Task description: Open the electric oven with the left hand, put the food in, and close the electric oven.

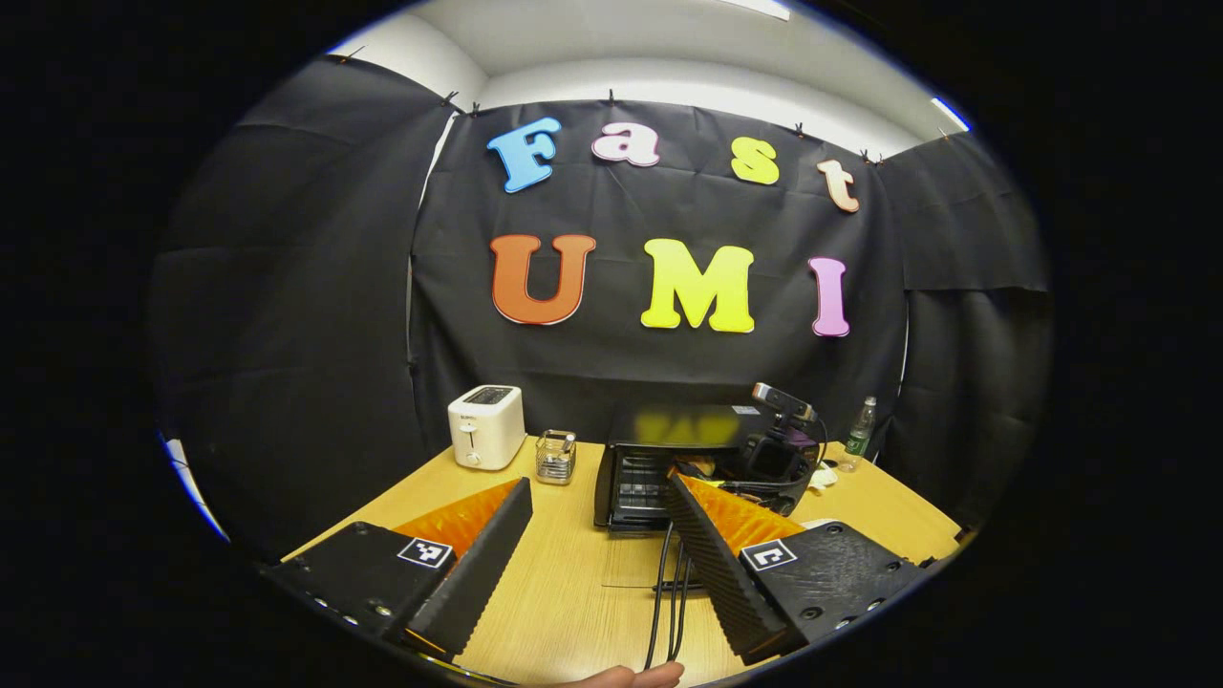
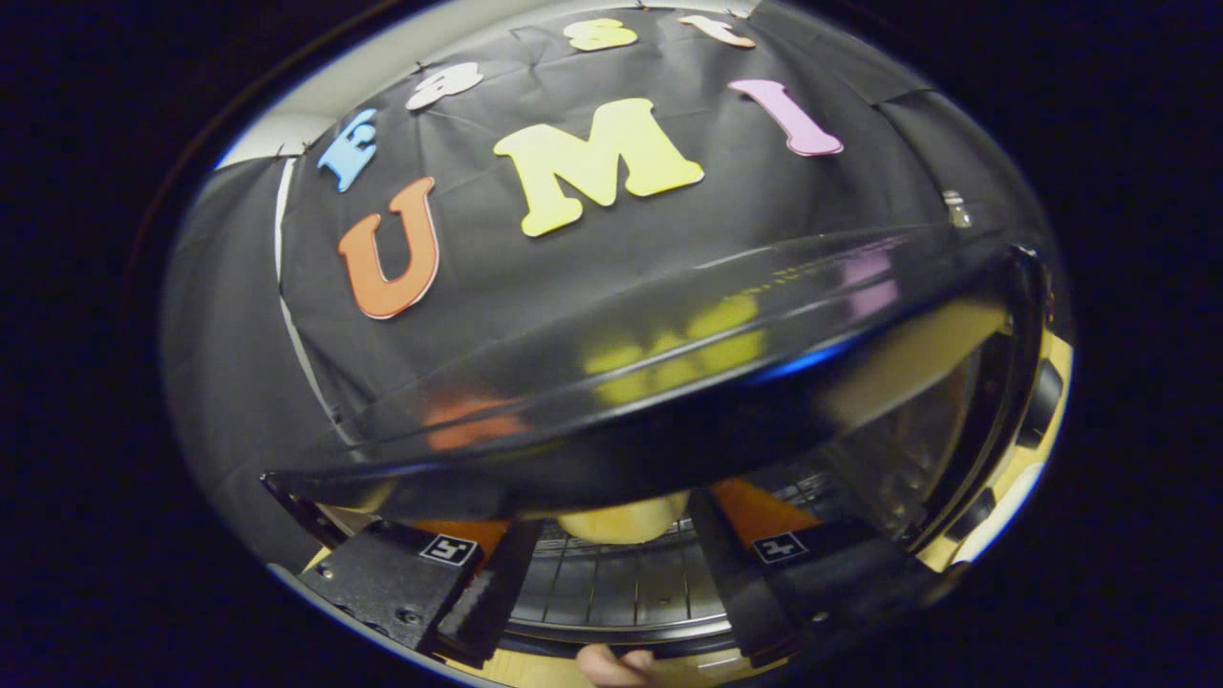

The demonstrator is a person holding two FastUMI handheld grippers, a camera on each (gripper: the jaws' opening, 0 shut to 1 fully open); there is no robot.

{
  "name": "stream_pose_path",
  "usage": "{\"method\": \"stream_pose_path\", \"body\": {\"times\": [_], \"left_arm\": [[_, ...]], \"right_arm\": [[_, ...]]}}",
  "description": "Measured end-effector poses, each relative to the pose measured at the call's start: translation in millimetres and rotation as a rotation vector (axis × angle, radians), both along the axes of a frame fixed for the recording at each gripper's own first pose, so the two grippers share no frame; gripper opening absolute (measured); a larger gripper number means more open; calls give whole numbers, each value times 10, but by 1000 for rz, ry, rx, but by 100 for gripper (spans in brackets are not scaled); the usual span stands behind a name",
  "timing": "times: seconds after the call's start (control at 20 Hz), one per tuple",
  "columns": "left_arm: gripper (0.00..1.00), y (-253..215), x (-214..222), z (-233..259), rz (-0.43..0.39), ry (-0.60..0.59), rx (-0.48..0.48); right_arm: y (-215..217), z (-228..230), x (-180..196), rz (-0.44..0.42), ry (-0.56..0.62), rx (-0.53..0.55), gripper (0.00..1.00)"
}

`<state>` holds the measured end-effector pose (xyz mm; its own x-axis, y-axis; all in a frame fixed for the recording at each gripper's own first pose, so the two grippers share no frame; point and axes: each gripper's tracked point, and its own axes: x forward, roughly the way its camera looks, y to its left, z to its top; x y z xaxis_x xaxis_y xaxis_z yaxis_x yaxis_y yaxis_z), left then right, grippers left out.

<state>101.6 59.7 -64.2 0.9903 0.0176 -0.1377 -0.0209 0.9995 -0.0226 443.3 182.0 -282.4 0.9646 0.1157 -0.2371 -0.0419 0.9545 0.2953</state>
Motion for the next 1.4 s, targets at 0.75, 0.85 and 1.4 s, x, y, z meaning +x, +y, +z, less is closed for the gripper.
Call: {"method": "stream_pose_path", "body": {"times": [0.75, 0.85, 1.4], "left_arm": [[94, -235, -50, -154, -18, 26, -45], [94, -346, -22, -244, -44, 45, -65], [94, -902, 330, -1206, -138, 261, -39]], "right_arm": [[-244, 310, -1207, 136, 34, 79, 96], [-362, 557, -1456, 145, -16, 68, 96], [-1527, 1810, -2567, 26, -219, -159, 95]]}}
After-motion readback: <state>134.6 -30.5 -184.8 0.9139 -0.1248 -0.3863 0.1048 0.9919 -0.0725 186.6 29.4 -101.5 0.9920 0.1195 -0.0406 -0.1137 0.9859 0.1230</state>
